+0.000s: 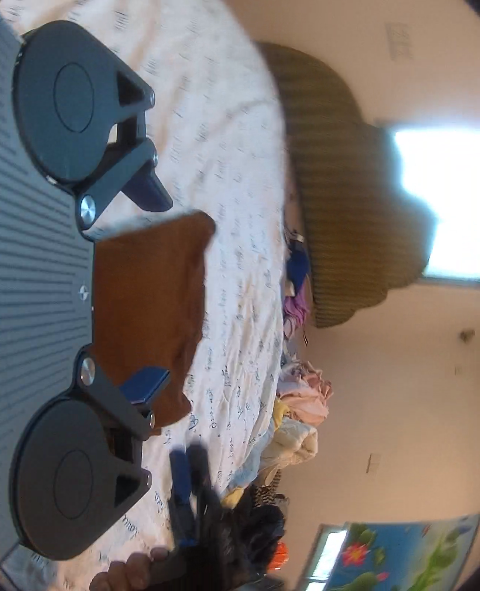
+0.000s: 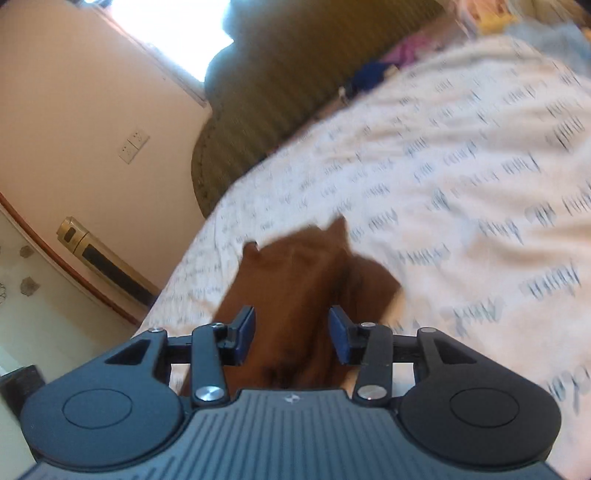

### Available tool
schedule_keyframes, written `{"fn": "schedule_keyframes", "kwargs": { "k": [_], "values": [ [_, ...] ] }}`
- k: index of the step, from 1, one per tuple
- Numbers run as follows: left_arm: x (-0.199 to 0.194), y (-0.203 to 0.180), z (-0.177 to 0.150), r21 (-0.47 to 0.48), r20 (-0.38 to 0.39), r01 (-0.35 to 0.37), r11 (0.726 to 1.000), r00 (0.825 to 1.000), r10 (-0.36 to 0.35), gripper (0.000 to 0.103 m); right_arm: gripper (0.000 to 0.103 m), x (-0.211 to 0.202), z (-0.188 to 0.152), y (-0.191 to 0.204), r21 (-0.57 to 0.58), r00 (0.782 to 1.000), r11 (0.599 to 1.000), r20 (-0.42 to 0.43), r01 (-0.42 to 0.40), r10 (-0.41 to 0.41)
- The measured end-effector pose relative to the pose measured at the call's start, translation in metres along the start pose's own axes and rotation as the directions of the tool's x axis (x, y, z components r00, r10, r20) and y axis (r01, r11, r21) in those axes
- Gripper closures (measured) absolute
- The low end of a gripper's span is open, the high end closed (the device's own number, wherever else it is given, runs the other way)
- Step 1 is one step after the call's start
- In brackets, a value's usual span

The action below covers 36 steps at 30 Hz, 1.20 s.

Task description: Fold small clothes

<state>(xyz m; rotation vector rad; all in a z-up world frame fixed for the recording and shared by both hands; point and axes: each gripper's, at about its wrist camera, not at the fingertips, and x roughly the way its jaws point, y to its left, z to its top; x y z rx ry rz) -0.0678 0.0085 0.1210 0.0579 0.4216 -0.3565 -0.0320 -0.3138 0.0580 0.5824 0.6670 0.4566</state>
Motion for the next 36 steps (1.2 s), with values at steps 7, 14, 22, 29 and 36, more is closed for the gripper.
{"fn": "schedule_keyframes", "kwargs": {
  "k": [7, 14, 22, 29, 36],
  "values": [
    [0.103, -0.027, -0.031, 0.035, -0.222, -0.05, 0.998, 0.973, 0.057, 0.027, 0.05, 0.117, 0.005, 0.0, -0.17, 0.977, 0.97, -0.098, 0.172, -0.19],
    [0.109, -0.027, -0.034, 0.043, -0.209, -0.069, 0.997, 0.975, 0.077, 0.024, 0.061, 0.136, 0.024, -0.006, -0.209, 0.965, 0.959, -0.137, 0.191, -0.222],
    [0.106, -0.032, -0.038, 0.046, -0.179, -0.076, 0.996, 0.98, 0.083, 0.024, 0.054, 0.155, 0.059, 0.055, -0.236, 0.956, 0.965, -0.238, 0.114, -0.171],
    [0.104, -0.031, -0.04, 0.037, -0.163, -0.079, 0.996, 0.983, 0.084, 0.024, 0.056, 0.226, 0.06, 0.035, -0.218, 0.929, 0.968, -0.317, 0.124, -0.19],
    [0.066, -0.017, -0.042, -0.021, -0.096, -0.055, 0.998, 0.994, 0.052, 0.025, 0.053, 0.156, 0.053, 0.057, -0.252, 0.968, 0.959, -0.177, 0.128, -0.176]
  ]
}}
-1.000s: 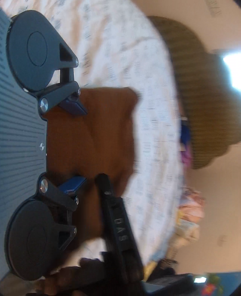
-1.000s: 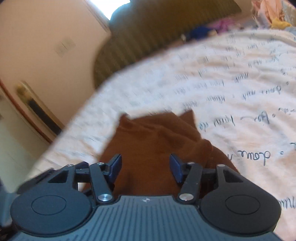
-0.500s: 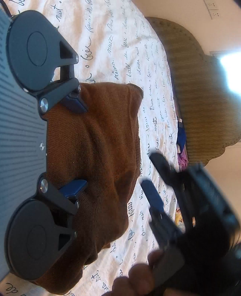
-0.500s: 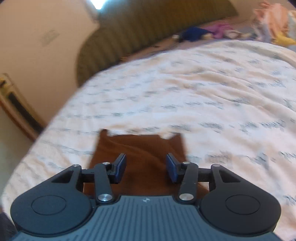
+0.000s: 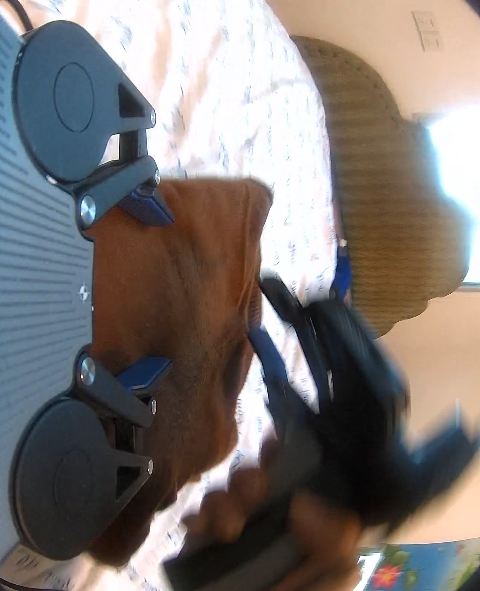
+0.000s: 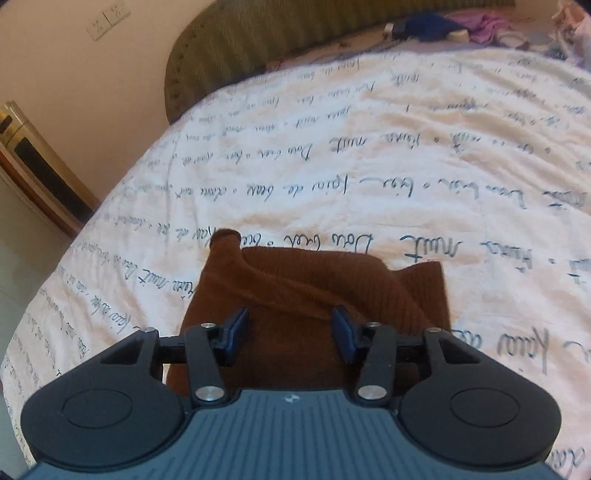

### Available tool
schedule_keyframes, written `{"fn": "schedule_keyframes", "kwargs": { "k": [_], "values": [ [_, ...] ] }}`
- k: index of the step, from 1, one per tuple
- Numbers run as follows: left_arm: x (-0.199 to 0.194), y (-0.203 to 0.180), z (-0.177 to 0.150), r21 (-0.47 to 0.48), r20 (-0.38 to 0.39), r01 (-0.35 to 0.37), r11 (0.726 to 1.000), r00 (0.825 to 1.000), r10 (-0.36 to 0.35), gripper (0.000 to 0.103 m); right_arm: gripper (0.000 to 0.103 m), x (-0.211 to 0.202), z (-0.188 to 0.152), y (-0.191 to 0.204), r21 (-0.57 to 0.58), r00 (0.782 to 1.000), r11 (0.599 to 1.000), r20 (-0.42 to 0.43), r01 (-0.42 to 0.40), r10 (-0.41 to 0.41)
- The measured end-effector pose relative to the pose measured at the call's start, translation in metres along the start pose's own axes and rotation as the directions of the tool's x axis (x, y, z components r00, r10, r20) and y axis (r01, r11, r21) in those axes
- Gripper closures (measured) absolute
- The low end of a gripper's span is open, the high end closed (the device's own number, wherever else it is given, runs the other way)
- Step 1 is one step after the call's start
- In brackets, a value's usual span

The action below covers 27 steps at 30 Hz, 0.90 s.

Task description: Fold small clothes

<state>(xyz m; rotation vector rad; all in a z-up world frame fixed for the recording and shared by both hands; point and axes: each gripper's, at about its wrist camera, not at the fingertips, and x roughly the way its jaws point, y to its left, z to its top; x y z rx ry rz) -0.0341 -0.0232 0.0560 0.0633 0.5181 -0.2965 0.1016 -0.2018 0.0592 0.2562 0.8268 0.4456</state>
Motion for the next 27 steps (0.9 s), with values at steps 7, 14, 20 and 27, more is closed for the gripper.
{"fn": "schedule_keyframes", "kwargs": {
  "k": [7, 14, 20, 27],
  "values": [
    [-0.084, 0.015, -0.032, -0.001, 0.043, -0.047, 0.999, 0.998, 0.047, 0.005, 0.017, -0.126, -0.119, 0.006, -0.068, 0.98, 0.992, 0.175, 0.105, -0.092],
    [-0.081, 0.001, -0.056, 0.021, -0.088, -0.101, 0.995, 0.991, 0.103, 0.002, 0.015, -0.127, -0.197, 0.012, -0.03, 0.928, 0.931, 0.098, 0.363, -0.358],
    [-0.059, 0.007, -0.062, -0.003, -0.203, -0.09, 0.996, 0.975, 0.088, 0.0, 0.0, -0.103, -0.205, 0.02, 0.046, 0.893, 0.901, 0.116, 0.432, -0.434],
    [-0.062, 0.004, -0.063, -0.005, -0.196, -0.095, 0.996, 0.976, 0.092, 0.0, 0.0, -0.102, -0.214, 0.023, 0.026, 0.881, 0.892, 0.143, 0.452, -0.451]
  ]
}}
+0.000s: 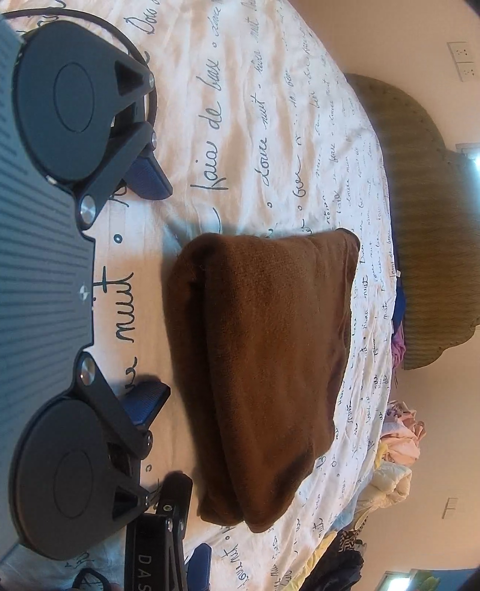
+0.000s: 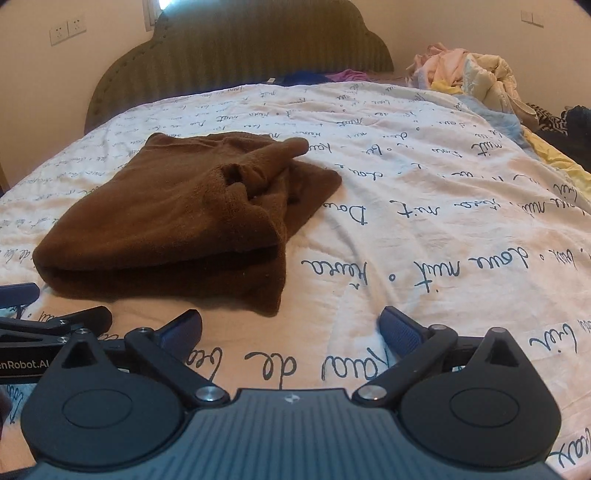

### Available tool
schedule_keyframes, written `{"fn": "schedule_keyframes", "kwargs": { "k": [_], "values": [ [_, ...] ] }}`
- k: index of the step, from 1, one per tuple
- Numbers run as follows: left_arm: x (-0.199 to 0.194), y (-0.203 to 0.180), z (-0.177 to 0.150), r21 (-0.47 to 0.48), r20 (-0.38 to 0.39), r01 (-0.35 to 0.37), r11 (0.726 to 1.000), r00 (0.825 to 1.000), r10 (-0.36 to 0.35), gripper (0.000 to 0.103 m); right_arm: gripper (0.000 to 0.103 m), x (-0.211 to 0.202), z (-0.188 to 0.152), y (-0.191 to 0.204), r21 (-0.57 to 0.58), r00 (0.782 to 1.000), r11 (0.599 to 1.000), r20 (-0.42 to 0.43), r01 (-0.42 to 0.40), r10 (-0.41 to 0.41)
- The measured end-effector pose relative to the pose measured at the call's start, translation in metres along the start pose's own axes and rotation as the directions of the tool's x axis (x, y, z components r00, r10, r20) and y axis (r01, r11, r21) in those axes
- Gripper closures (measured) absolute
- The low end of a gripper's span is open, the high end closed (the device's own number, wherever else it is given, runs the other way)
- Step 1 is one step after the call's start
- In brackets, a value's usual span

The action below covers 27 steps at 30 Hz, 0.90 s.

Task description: Fold small clothes

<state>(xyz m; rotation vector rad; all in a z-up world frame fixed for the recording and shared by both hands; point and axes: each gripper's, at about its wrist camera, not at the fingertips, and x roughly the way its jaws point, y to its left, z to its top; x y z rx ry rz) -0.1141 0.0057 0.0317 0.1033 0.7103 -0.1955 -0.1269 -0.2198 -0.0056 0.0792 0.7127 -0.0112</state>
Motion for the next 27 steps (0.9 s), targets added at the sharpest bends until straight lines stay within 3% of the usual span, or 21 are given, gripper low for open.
{"fn": "schedule_keyframes", "kwargs": {
  "k": [27],
  "values": [
    [0.0017, -0.0019, 0.0079, -0.053, -0.048, -0.013, 0.999, 0.999, 0.01, 0.0, 0.0, 0.0, -0.0012, 0.0045, -0.013, 1.0, 1.0, -0.004, 0.016, -0.016]
  ]
}}
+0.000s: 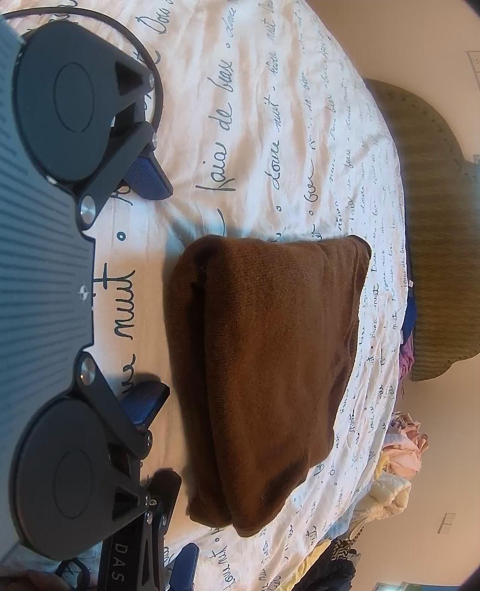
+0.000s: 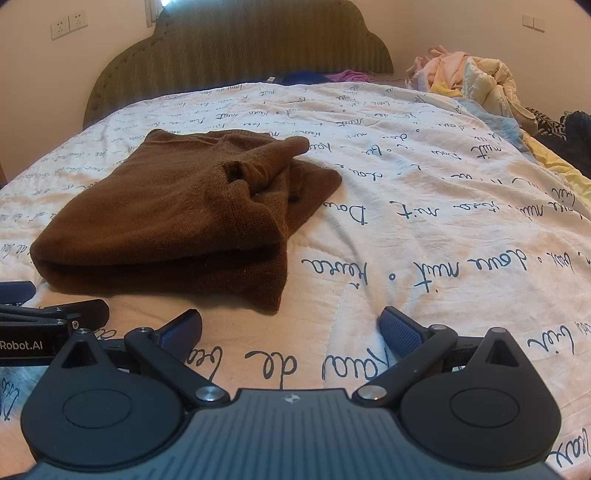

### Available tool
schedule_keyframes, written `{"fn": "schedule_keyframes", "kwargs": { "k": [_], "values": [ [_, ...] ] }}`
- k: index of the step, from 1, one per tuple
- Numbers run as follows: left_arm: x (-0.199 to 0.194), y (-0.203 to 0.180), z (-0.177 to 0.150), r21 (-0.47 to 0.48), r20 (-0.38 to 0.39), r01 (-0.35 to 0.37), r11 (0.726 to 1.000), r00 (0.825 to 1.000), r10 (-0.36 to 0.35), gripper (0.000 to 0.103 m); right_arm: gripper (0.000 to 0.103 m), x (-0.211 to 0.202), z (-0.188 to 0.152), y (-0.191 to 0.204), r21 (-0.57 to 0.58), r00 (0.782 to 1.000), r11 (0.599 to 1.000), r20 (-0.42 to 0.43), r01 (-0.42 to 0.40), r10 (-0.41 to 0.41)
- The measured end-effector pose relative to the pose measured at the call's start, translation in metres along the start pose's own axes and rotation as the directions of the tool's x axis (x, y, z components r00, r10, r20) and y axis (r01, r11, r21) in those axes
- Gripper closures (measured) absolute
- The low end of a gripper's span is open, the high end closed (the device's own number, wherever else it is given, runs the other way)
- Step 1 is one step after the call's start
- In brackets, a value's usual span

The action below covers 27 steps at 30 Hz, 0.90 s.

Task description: Fold small clothes

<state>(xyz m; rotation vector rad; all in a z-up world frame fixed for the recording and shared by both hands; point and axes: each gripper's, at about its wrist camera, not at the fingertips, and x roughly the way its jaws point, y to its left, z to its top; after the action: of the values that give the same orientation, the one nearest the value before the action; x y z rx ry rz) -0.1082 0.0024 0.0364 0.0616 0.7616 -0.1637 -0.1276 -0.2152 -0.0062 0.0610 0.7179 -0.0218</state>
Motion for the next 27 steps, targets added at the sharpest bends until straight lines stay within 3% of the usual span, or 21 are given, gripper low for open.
{"fn": "schedule_keyframes", "kwargs": {
  "k": [27],
  "values": [
    [-0.0017, -0.0023, -0.0039, 0.001, 0.028, -0.009, 1.0, 1.0, 0.009, 0.0, 0.0, -0.0009, -0.0003, 0.0003, 0.007, 1.0, 1.0, 0.004, -0.003, 0.003]
  ]
}}
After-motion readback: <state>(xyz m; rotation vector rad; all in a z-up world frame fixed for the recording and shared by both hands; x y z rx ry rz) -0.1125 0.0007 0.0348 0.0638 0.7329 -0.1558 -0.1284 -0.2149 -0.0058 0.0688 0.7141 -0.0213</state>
